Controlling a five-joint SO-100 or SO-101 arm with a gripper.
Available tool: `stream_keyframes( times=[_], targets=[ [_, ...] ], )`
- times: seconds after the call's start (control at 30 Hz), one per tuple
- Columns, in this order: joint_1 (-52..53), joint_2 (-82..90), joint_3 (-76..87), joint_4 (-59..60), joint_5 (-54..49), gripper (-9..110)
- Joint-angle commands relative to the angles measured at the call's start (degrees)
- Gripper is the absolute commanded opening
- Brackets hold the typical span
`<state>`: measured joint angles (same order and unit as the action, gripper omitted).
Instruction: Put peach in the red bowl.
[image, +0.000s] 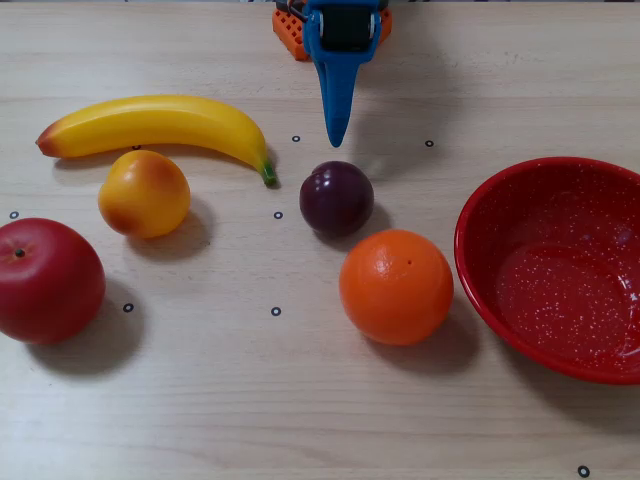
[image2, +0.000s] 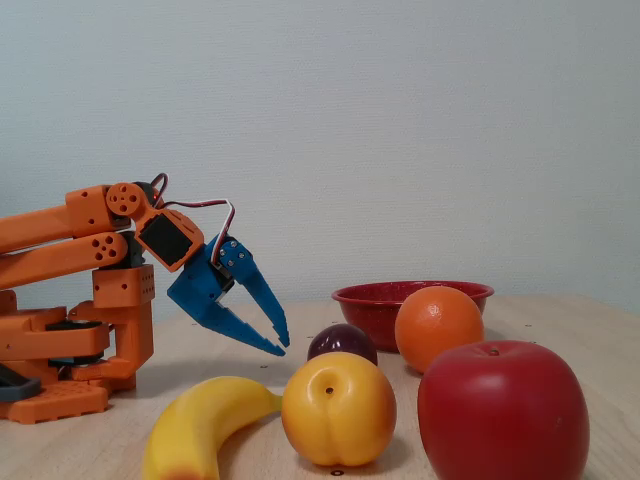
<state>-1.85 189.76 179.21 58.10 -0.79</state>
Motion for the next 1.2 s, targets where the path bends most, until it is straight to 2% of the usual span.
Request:
stream_keyframes(
  times=[0.0,0.4,1.17],
  targets=[
    [-0.4,1.1,1.1,-1.7,-1.1,0],
    [0.9,-1.1,-1.1,-1.9,-2.8,0],
    [11.1,-30.1,-37.2,11.5,-10.1,0]
  ],
)
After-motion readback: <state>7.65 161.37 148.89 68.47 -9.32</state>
